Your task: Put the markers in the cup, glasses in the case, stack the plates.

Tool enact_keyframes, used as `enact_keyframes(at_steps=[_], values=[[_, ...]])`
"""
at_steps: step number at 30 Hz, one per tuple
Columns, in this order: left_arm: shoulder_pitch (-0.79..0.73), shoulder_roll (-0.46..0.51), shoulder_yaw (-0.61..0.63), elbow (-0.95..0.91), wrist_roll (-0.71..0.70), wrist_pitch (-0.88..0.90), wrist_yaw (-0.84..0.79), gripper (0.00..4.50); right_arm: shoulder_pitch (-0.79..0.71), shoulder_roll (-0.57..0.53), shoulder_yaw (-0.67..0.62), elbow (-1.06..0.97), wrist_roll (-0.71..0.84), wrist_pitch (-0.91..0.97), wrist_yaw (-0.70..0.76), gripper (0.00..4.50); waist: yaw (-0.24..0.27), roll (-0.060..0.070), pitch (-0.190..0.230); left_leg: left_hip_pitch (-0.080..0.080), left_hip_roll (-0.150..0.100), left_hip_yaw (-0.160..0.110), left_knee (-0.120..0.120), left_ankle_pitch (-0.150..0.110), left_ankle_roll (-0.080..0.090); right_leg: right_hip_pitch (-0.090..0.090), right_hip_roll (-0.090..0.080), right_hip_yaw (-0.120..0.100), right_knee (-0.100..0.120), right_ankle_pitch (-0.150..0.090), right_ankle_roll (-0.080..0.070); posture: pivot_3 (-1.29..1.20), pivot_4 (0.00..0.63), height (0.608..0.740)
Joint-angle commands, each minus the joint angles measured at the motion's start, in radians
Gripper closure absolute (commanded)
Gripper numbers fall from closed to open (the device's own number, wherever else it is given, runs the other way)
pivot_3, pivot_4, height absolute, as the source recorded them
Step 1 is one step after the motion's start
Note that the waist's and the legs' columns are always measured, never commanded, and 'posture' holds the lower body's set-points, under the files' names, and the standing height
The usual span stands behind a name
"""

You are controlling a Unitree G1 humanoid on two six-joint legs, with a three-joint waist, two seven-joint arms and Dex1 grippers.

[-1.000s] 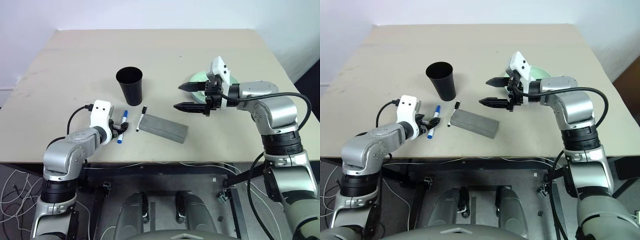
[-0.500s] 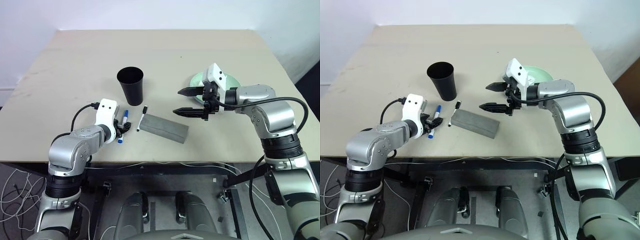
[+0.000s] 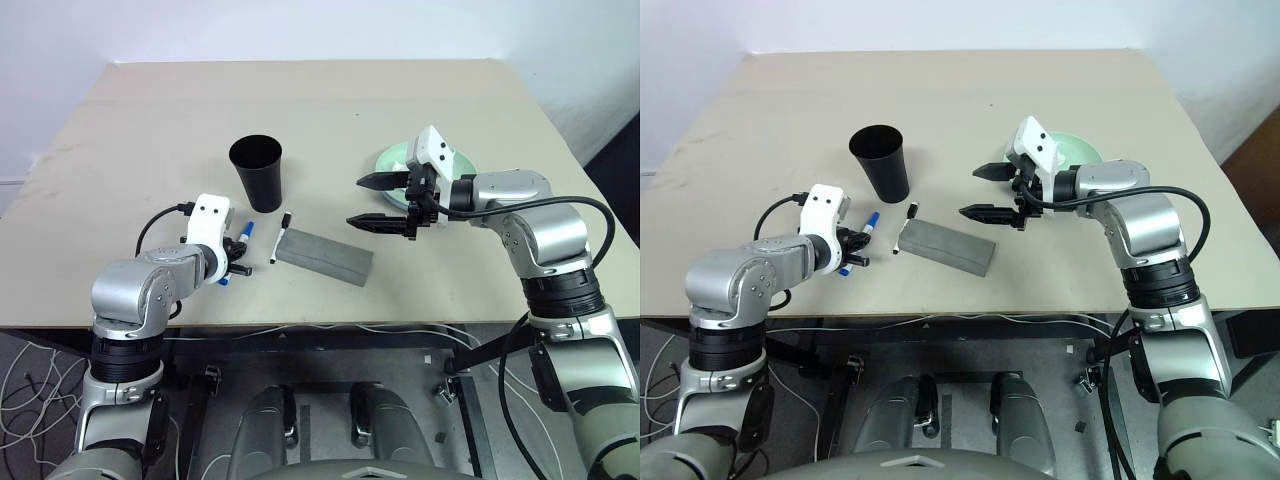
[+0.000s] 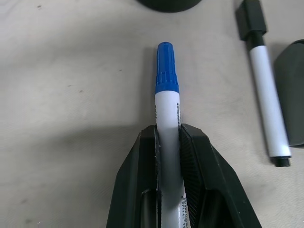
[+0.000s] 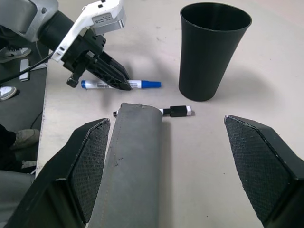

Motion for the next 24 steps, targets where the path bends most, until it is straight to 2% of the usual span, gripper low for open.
enact_keyframes(at_steps=[1, 6, 12, 14, 18, 24], values=[[-0.011, 0.032, 0.038, -0.021, 0.031, 0.026, 0.010, 4.21, -0.006, 0.005, -0.030, -0.015, 0.024, -0.015, -0.004, 0.41, 0.000, 0.000, 0.000, 0.000, 0.000, 0.000, 0.000, 0.000, 0.000, 0.000, 0.000, 0.000, 0.000, 0.000, 0.000, 0.00, 0.150, 0.713], [-0.022, 0.121, 0.022, -0.164, -0.056, 0.110, -0.100, 4.21, -0.006, 0.003, -0.026, -0.016, 0.028, -0.027, -0.001, 0.41, 0.003, -0.001, 0.001, -0.001, 0.000, 0.000, 0.000, 0.000, 0.000, -0.001, 0.000, 0.000, 0.000, 0.000, 0.000, 0.00, 0.150, 0.713], [-0.068, 0.190, 0.112, -0.288, -0.165, 0.187, -0.232, 4.21, -0.005, 0.006, -0.025, -0.020, 0.039, -0.032, 0.008, 0.41, 0.007, -0.002, 0.001, -0.004, -0.001, 0.000, -0.001, 0.000, 0.000, -0.002, -0.003, 0.000, -0.001, 0.000, 0.000, 0.00, 0.150, 0.713], [-0.074, 0.194, 0.133, -0.316, -0.199, 0.155, -0.273, 4.21, -0.008, 0.009, -0.025, -0.015, 0.040, -0.041, 0.012, 0.41, 0.007, -0.002, 0.001, -0.004, -0.002, 0.000, -0.001, 0.000, 0.001, -0.002, -0.003, 0.000, -0.001, 0.000, 0.000, 0.00, 0.150, 0.713], [-0.028, 0.204, 0.130, -0.332, -0.186, -0.098, -0.343, 4.21, -0.015, 0.009, -0.047, -0.029, 0.083, -0.032, 0.041, 0.41, 0.005, -0.002, 0.001, -0.003, -0.002, 0.000, -0.001, 0.000, 0.000, -0.002, -0.002, 0.000, -0.002, 0.000, 0.000, 0.00, 0.150, 0.713], [0.038, 0.102, 0.156, -0.292, -0.158, -0.503, -0.407, 4.21, 0.001, -0.008, -0.057, -0.033, 0.107, -0.007, 0.050, 0.41, 0.006, -0.002, 0.001, -0.002, -0.001, 0.001, 0.000, 0.000, 0.001, -0.001, -0.002, 0.000, -0.001, 0.000, 0.000, 0.00, 0.150, 0.713]])
